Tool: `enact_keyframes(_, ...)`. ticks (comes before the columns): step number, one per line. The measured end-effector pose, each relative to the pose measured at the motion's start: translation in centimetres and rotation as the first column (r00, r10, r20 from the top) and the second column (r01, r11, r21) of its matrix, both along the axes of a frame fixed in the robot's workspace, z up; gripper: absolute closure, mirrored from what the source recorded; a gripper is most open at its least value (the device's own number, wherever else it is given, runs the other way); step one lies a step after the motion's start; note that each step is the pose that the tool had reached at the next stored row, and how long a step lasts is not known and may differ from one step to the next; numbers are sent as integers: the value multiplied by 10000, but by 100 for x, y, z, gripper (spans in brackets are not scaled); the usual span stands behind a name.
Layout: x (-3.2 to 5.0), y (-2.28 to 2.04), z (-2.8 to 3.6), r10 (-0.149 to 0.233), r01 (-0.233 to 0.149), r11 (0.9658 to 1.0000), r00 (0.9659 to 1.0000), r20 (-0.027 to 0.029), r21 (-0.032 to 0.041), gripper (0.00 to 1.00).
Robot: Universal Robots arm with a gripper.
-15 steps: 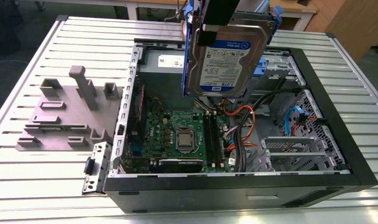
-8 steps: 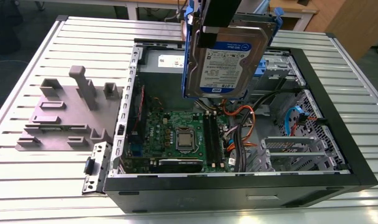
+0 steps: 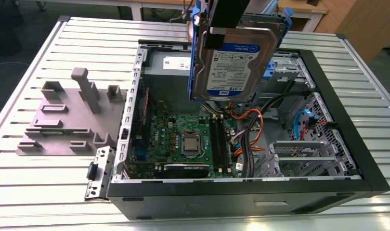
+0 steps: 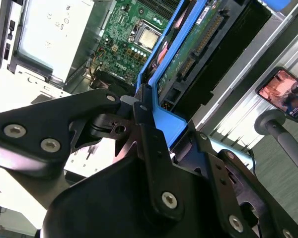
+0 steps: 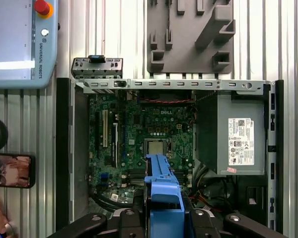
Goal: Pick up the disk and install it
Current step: 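Insert the disk into the insertion slot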
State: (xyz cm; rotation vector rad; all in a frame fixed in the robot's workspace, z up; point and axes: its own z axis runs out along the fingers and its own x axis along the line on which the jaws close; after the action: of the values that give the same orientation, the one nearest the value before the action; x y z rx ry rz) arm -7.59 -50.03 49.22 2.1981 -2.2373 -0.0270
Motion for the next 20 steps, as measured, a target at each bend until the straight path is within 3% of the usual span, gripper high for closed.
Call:
enact_keyframes(3, 7, -17, -2, -1, 1, 10000, 10000, 0, 0, 64)
enact_keyframes(6, 8, -88, -8, -1, 1, 10000, 10000, -1, -1, 64)
enact_keyframes(20, 8, -95, -8, -2, 2, 10000, 10000, 0, 0, 64)
